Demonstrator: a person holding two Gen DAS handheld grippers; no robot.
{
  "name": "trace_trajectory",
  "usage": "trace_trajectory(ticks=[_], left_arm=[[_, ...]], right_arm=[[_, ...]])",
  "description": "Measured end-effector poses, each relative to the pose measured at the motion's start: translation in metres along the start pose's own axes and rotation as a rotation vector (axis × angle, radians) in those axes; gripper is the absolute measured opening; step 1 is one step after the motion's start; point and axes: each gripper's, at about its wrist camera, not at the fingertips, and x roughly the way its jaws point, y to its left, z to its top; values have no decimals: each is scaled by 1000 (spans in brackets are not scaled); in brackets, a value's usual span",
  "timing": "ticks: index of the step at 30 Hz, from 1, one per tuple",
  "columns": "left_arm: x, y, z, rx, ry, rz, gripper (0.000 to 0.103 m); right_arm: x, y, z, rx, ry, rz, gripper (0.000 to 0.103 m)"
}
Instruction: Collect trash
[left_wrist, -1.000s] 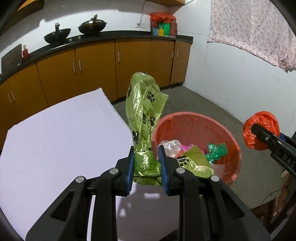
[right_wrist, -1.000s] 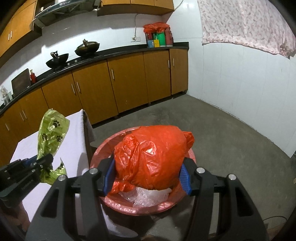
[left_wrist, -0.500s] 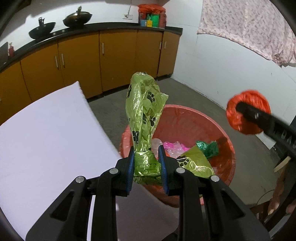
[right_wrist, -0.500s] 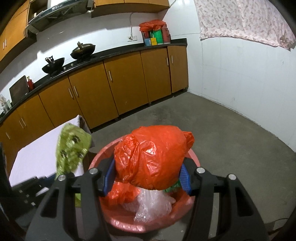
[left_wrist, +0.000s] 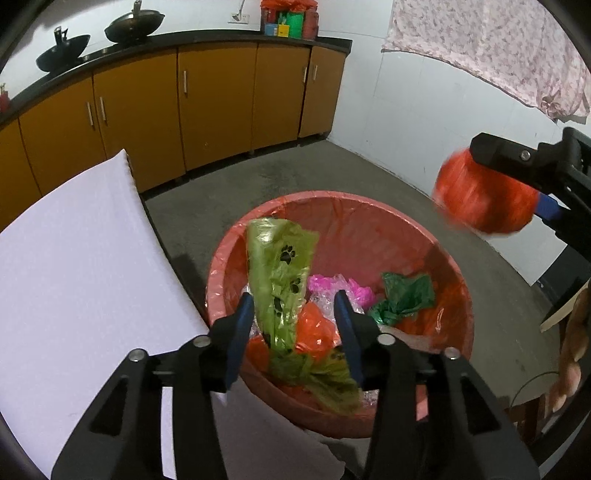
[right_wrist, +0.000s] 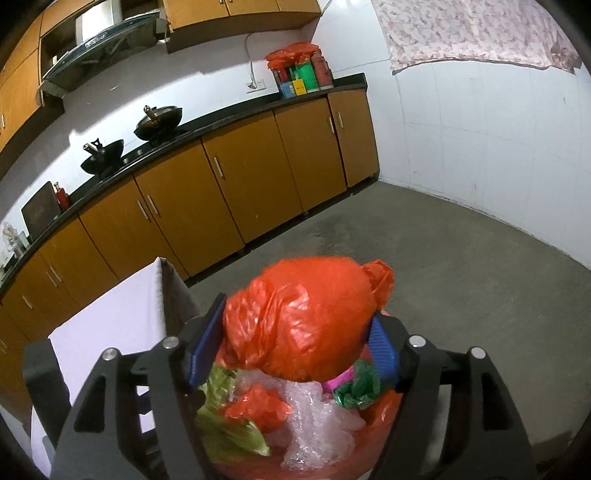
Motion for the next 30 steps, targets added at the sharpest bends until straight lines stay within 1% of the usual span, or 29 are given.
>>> trace_trajectory(ticks=[2,6,7,10,11,12,13,15,16,18,24,26,30], left_arm=[[0,1,-2,1,7,6,47],[-5,10,-5,-28,6,21,48],[-8,14,-5,-36,1,26,49],[-27,25,-8,-53,-40,58,58],[-31,27,-9,-57,-52,66,64],[-42,32,-12,-65,-76,81,70],[-51,36,-14,-70,-98,97,73],[-69,43,-19,-75,-138,129,82],[-78,45,-23,-75,-157,146,84],[-99,50,-30,-78,-198,186,91],[-149,59,-51,-87,-302,291,101],[-166,59,-61,-88,-333,322,101],[-190,60,-77,-88,-367,371,101]], right_arm=[[1,-2,-3,2,6,-2,73],[-1,-2,-6,2,4,-7,83],[-4,-2,-6,0,-2,-10,83],[-12,-1,-8,-2,-28,-21,89],[-18,0,-10,-10,-48,-35,91],[-22,2,-13,-23,-67,-58,94],[-27,5,-16,-41,-87,-80,95],[-39,13,-23,-103,-130,-127,97],[-44,17,-27,-128,-148,-139,98],[-56,25,-35,-161,-171,-134,99],[-93,46,-54,-226,-200,-182,99],[-108,52,-61,-235,-214,-178,99],[-134,64,-78,-265,-237,-169,99]])
